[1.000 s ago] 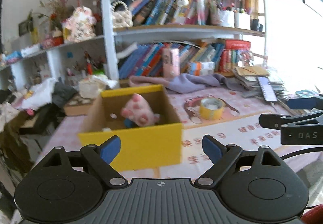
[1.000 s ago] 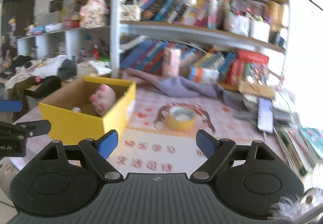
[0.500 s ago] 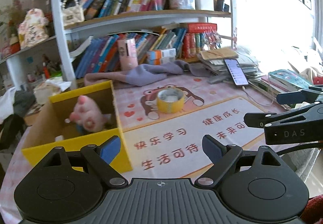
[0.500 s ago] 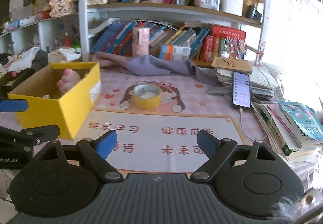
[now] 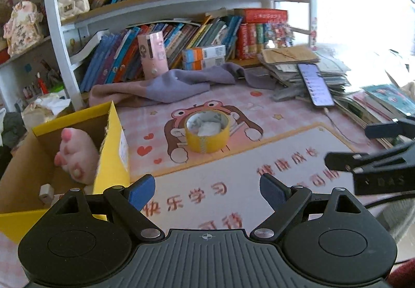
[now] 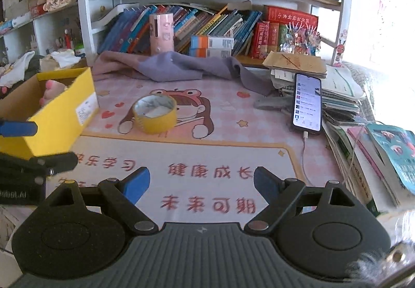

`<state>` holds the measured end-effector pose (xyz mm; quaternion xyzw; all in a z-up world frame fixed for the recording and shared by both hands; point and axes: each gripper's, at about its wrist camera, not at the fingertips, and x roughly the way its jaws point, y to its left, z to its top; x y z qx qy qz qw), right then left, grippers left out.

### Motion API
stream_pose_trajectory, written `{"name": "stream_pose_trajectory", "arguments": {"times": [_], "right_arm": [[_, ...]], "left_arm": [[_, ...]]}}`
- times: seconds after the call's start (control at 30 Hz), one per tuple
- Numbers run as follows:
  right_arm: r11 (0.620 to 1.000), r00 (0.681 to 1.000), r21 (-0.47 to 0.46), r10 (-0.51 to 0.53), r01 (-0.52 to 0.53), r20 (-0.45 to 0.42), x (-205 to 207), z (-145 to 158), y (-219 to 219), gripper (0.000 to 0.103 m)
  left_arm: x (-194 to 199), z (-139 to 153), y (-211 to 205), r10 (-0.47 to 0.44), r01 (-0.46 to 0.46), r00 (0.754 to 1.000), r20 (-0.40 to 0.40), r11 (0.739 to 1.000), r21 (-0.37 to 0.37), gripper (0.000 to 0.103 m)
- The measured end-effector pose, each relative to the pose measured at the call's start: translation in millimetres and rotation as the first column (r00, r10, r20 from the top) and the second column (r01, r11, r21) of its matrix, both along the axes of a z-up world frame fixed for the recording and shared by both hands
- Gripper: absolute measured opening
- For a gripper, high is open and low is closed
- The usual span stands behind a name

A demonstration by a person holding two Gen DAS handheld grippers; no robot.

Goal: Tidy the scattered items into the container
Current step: 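Withdraw both tools from the yellow box toward the yellow tape roll, then lower the left tool into the tape roll's hole and close on its rim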

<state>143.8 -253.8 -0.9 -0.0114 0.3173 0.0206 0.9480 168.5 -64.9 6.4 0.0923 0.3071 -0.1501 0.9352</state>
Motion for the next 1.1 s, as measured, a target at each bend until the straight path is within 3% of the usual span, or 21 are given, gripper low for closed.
{"name": "stream_pose_trajectory", "arguments": {"times": [0.4, 0.83, 1.1], "right_arm": [[0.988, 0.987, 0.027, 0.155, -0.154, -0.046, 79.0, -18.7, -43.7, 0.087], [0.960, 0.962, 0.092, 0.269, -0.265, -0.035, 141.4, -29.9, -54.3, 0.086], [0.944, 0.946, 0.101, 0.320, -0.315, -0.042, 168.8, -37.8, -49.4, 0.085]], "left_arm": [[62.8, -7.2, -34.9, 0.175, -0.178, 0.982, -0.067, 0.983, -0.045, 0.090], [101.6, -14.5, -62.2, 0.237, -0.231, 0.968, -0.086, 0.970, 0.069, 0.090], [122.6, -22.7, -62.2, 0.261, -0.253, 0.961, -0.093, 0.963, 0.088, 0.090]]}}
